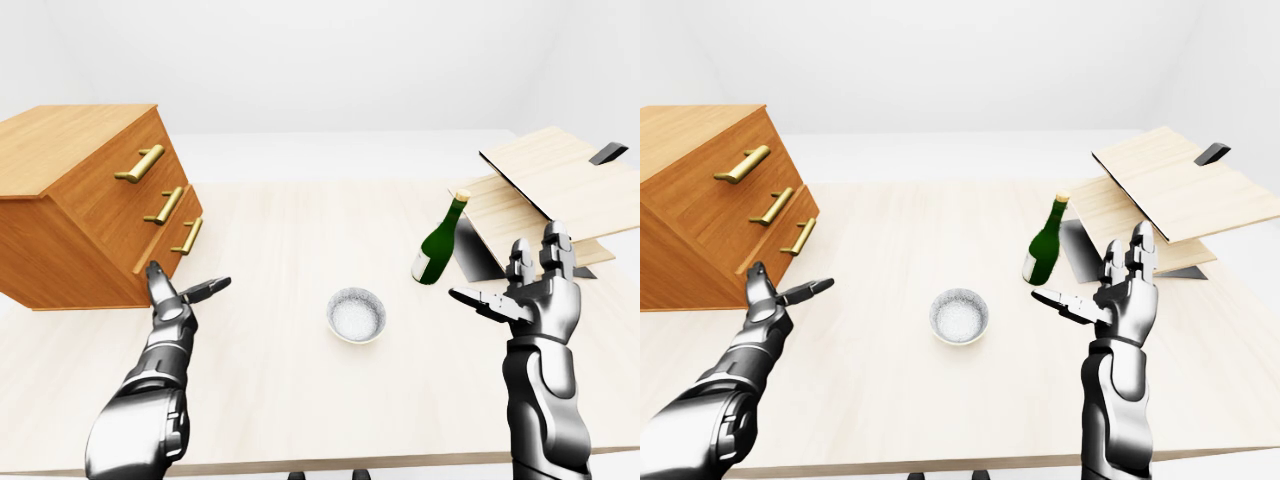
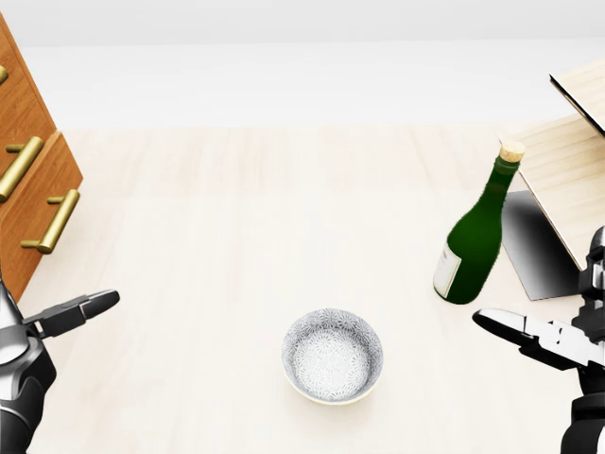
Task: Close the bottom drawer of the cabinet.
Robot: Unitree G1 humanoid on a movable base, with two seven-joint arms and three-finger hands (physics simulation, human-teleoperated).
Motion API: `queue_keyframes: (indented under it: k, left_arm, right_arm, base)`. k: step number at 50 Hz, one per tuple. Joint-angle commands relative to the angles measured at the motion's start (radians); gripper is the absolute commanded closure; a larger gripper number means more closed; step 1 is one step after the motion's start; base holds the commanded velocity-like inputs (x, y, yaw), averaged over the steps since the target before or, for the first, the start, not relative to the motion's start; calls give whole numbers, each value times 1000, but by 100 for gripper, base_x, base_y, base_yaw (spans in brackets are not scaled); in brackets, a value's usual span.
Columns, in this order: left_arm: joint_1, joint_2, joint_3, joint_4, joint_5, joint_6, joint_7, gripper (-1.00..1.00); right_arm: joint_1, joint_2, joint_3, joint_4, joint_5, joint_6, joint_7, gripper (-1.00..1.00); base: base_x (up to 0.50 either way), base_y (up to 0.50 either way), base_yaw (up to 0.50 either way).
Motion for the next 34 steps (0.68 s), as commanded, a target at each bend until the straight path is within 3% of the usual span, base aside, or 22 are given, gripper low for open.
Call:
queue_keyframes:
  k: [1, 19, 34]
  left_arm:
    - [11, 33, 54, 0, -58, 0, 82, -100]
    - [38, 62, 75, -18, -124, 0, 194, -100]
    - [52, 64, 72, -21, -139, 0, 197, -100]
  right_arm:
    - [-2, -1, -1, 2, 1, -1, 0, -100]
    - [0, -1, -1, -1, 2, 1, -2, -100]
    - [3, 1, -2, -5, 3, 1, -1, -100]
  base:
    - [0, 0, 0]
    - [0, 0, 0]
    - [0, 0, 0]
